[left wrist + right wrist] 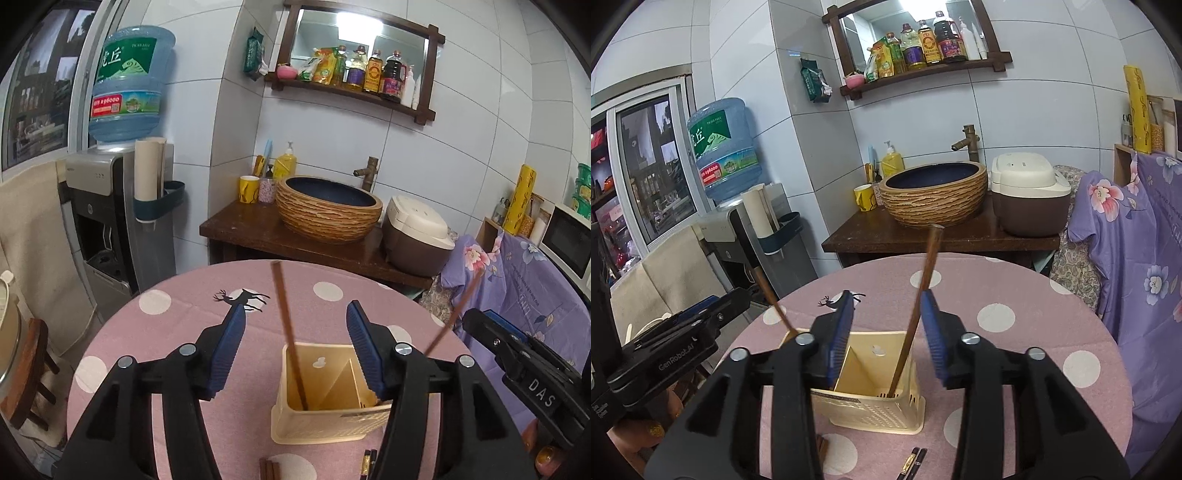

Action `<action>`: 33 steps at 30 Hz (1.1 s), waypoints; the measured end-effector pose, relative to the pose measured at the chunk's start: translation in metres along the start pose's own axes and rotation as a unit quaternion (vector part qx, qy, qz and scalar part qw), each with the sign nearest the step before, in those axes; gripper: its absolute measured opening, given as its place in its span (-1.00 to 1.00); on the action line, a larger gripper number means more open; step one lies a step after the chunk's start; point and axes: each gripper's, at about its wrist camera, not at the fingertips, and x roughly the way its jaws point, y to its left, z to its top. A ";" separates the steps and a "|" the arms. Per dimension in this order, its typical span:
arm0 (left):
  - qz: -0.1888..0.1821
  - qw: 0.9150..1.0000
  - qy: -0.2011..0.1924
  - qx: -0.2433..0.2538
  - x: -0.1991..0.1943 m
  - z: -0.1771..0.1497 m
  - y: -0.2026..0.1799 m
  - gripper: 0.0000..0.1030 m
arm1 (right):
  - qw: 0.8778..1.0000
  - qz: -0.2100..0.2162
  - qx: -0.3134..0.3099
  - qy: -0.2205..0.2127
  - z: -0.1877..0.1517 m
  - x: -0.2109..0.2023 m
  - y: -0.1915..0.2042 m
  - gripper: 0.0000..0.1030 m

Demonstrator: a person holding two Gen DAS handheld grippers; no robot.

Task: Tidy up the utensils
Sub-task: 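Lower the chopsticks into the holder and open both tools, then grasp a wooden chopstick with the left tool while the right tool grasps a black gold-tipped chopstick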

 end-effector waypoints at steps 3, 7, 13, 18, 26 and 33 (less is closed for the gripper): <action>-0.005 1.000 -0.005 0.007 -0.010 -0.006 -0.001 0.26 | 1.000 -0.006 -0.001 0.000 -0.006 -0.006 0.000 -0.17; 0.001 1.000 -0.020 0.021 -0.028 -0.020 0.000 0.54 | 1.000 -0.017 -0.001 -0.011 -0.017 -0.023 -0.001 0.04; 0.010 0.999 0.016 0.028 -0.038 -0.051 0.014 0.70 | 0.999 -0.019 -0.037 0.004 -0.050 -0.045 0.006 0.16; 0.041 0.997 0.038 0.059 -0.041 -0.084 0.023 0.71 | 0.997 -0.031 -0.049 0.049 -0.088 -0.045 0.006 0.18; 0.042 0.994 0.094 0.039 -0.032 -0.129 0.047 0.26 | 0.993 -0.030 -0.016 0.113 -0.149 -0.033 -0.010 0.18; 0.012 0.986 0.161 0.045 -0.015 -0.168 0.042 -0.24 | 0.989 -0.055 -0.003 0.137 -0.176 -0.024 -0.019 0.18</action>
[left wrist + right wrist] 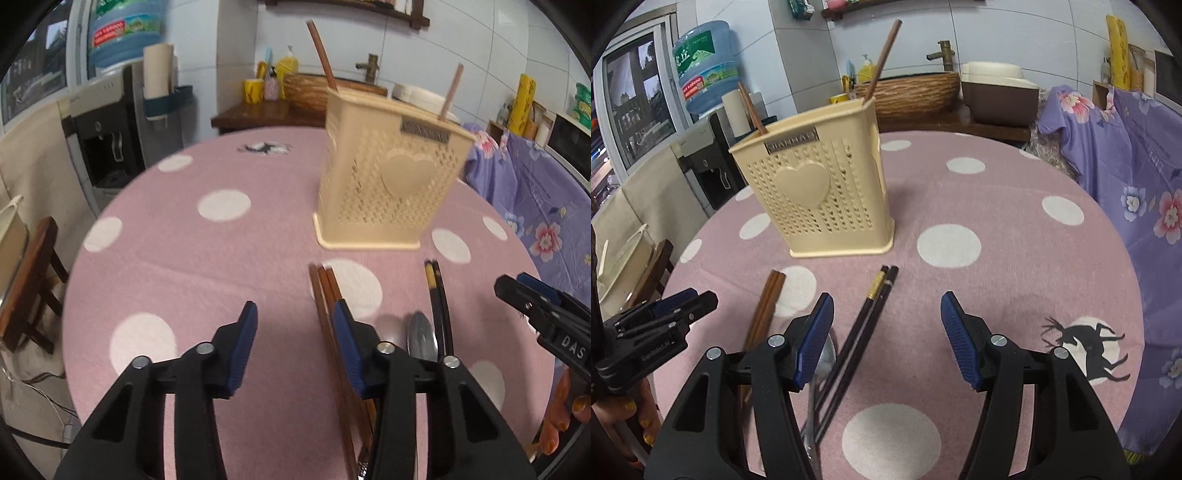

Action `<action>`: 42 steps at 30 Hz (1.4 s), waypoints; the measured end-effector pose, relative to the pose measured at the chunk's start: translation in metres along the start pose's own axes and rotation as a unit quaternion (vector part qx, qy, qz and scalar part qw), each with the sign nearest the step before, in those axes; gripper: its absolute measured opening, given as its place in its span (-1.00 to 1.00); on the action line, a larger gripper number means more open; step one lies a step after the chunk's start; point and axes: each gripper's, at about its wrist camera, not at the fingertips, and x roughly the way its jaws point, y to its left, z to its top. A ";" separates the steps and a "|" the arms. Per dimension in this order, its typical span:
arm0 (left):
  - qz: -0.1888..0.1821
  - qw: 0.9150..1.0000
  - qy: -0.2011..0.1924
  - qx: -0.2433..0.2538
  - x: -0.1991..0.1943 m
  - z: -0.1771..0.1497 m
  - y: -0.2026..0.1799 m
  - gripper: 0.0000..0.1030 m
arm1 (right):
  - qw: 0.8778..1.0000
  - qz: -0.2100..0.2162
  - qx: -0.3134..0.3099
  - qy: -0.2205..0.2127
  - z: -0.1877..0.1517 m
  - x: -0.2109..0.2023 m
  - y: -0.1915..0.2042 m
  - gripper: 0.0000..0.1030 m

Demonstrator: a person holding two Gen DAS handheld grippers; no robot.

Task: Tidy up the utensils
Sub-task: 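Grasp a wooden chopstick with the left tool while the right tool grasps a black gold-tipped chopstick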

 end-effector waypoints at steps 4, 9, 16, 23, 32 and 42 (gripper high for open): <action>-0.008 1.000 0.023 0.006 0.008 -0.013 -0.003 -0.38 | 1.000 -0.010 0.010 0.020 -0.011 0.010 -0.007 0.16; -0.026 0.999 0.042 0.002 0.013 -0.023 -0.003 -0.42 | 0.999 -0.010 0.020 0.030 -0.017 0.015 -0.013 0.16; -0.024 0.998 0.055 0.013 0.019 -0.028 -0.011 -0.46 | 0.999 -0.010 0.019 0.036 -0.021 0.016 -0.012 0.16; -0.004 0.998 0.058 0.025 0.031 -0.024 -0.014 -0.52 | 0.999 -0.014 0.015 0.037 -0.021 0.017 -0.009 0.16; 0.028 0.997 0.061 0.030 0.055 0.000 -0.004 -0.52 | 0.998 -0.026 0.001 0.050 -0.015 0.028 -0.005 0.07; 0.036 0.997 0.063 0.023 0.064 0.011 0.005 -0.55 | 0.995 -0.021 0.001 0.098 -0.004 0.065 0.009 -0.17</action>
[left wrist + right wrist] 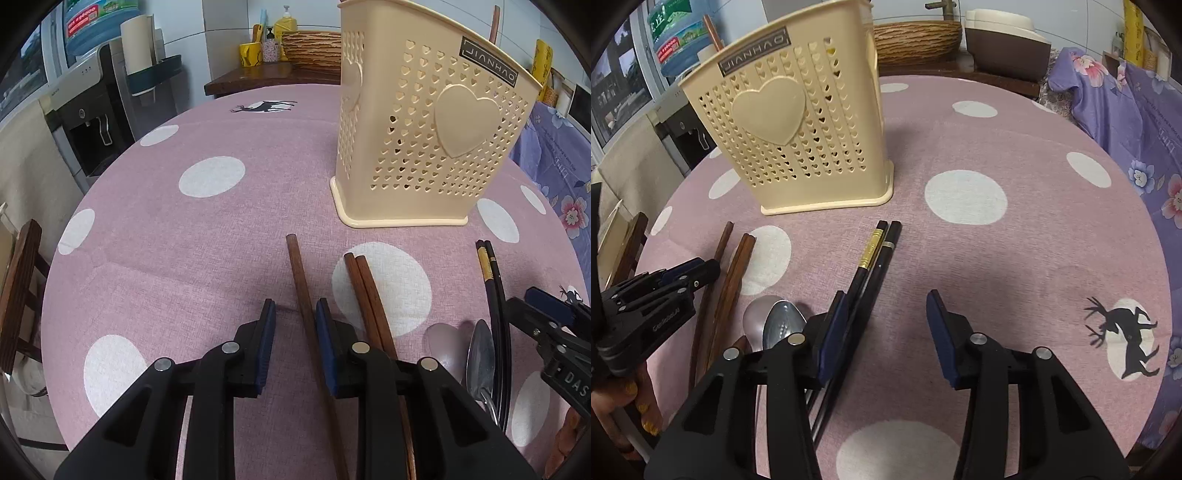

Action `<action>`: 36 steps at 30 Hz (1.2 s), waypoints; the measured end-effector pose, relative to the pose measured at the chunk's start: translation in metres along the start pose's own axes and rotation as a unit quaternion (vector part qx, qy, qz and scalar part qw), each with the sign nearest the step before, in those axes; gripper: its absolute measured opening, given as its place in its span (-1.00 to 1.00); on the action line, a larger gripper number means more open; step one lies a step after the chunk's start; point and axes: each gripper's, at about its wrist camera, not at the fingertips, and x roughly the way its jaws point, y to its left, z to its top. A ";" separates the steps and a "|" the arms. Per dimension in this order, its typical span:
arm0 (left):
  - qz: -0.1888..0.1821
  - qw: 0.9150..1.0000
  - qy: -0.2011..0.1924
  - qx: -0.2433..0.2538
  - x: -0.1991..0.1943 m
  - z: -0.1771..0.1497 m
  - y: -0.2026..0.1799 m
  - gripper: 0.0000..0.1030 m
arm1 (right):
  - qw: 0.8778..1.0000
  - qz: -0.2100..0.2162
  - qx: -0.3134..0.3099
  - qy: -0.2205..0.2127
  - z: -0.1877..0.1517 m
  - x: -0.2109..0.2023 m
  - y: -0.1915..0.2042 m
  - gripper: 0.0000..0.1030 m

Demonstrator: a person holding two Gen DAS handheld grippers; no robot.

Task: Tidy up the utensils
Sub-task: 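Grasp a wooden chopstick with the left tool while the right tool grasps a black gold-tipped chopstick, then lift both chopsticks upright and carry them over the cream holder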

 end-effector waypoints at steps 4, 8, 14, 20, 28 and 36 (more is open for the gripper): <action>-0.002 1.000 -0.003 0.000 -0.002 -0.002 0.000 -0.55 | 1.000 -0.023 -0.001 0.001 0.002 0.005 0.000 -0.33; -0.007 1.000 -0.002 -0.005 -0.001 -0.001 0.002 -0.55 | 1.000 -0.032 -0.001 -0.001 0.009 0.009 -0.005 -0.42; -0.012 1.000 0.006 -0.013 0.001 0.004 0.002 -0.55 | 0.999 -0.036 0.008 0.002 0.021 0.017 -0.005 -0.47; -0.012 1.000 0.010 -0.017 0.006 0.012 -0.002 -0.55 | 0.999 -0.043 0.006 0.007 0.027 0.022 0.004 -0.68; -0.004 1.000 0.005 -0.015 0.010 0.015 -0.005 -0.82 | 0.999 -0.041 0.013 0.002 0.033 0.027 0.010 -0.80; -0.013 0.999 0.006 -0.031 0.010 0.017 -0.003 -0.84 | 0.999 -0.016 0.032 0.000 0.037 0.029 0.002 -0.84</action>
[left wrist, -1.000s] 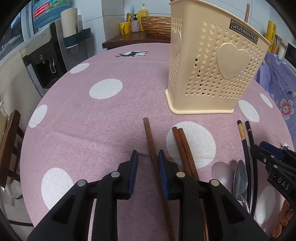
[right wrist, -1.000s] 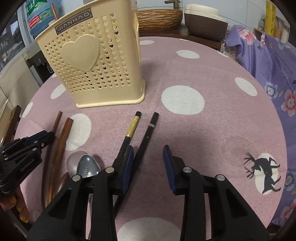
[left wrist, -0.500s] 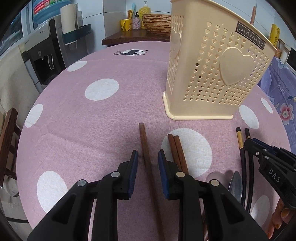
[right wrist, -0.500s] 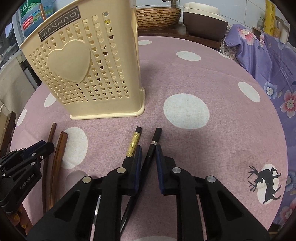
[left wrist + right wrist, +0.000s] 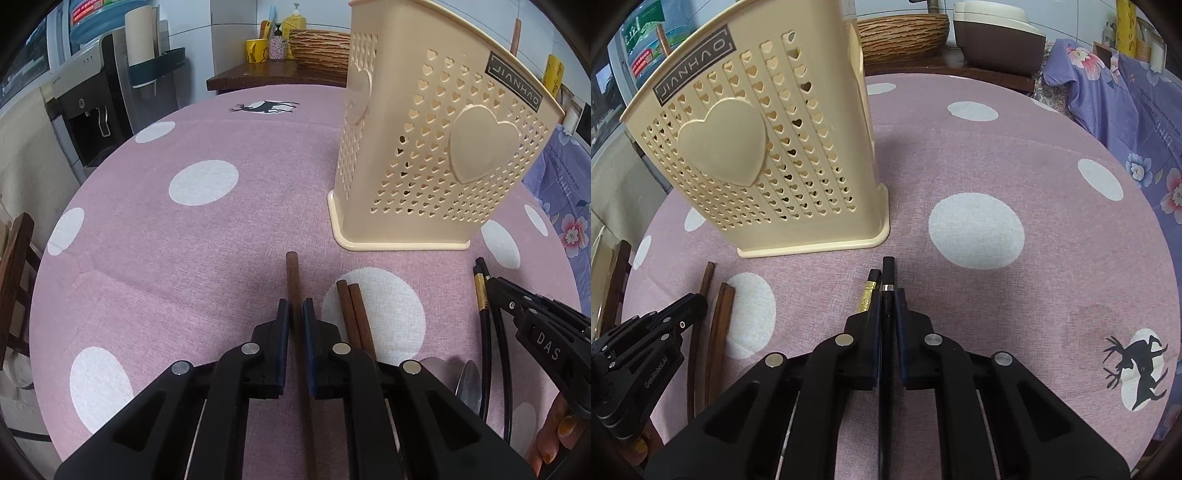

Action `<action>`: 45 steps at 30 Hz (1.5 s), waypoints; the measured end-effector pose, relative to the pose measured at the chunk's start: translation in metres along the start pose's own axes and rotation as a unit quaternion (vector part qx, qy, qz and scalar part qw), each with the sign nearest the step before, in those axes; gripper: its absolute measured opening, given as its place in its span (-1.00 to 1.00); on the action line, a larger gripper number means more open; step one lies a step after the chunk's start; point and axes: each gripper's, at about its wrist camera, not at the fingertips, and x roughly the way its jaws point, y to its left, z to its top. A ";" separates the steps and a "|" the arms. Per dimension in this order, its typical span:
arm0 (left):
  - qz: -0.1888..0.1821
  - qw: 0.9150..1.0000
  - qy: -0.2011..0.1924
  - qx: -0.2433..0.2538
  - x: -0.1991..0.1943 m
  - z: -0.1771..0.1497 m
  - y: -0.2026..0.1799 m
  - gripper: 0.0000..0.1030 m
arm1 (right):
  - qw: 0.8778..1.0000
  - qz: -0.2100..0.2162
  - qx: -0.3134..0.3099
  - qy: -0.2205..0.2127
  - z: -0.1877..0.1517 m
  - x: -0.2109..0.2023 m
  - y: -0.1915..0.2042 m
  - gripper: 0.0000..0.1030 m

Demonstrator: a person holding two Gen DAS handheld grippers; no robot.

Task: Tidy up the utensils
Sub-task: 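Lift both chopsticks upright and carry them over the cream holder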

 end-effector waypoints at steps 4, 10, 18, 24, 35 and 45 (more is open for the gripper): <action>-0.005 1.000 -0.002 -0.007 0.000 0.002 0.002 -0.84 | 1.000 0.016 0.009 -0.005 0.003 0.000 -0.007 -0.84; -0.014 1.000 -0.024 -0.014 -0.013 0.004 0.003 -0.84 | 0.999 0.034 0.003 -0.041 0.006 -0.019 -0.009 -0.84; -0.036 0.995 -0.088 -0.031 -0.059 0.013 0.010 -0.84 | 0.992 0.054 -0.027 -0.114 0.013 -0.072 -0.009 -0.84; -0.046 0.987 -0.148 -0.036 -0.103 0.023 0.017 -0.85 | 0.984 0.071 -0.041 -0.160 0.016 -0.123 -0.013 -0.84; -0.046 0.976 -0.212 -0.038 -0.149 0.039 0.022 -0.85 | 0.973 0.102 -0.041 -0.205 0.032 -0.184 -0.032 -0.84; -0.047 0.972 -0.226 -0.040 -0.160 0.044 0.025 -0.85 | 0.971 0.112 -0.051 -0.207 0.037 -0.190 -0.031 -0.85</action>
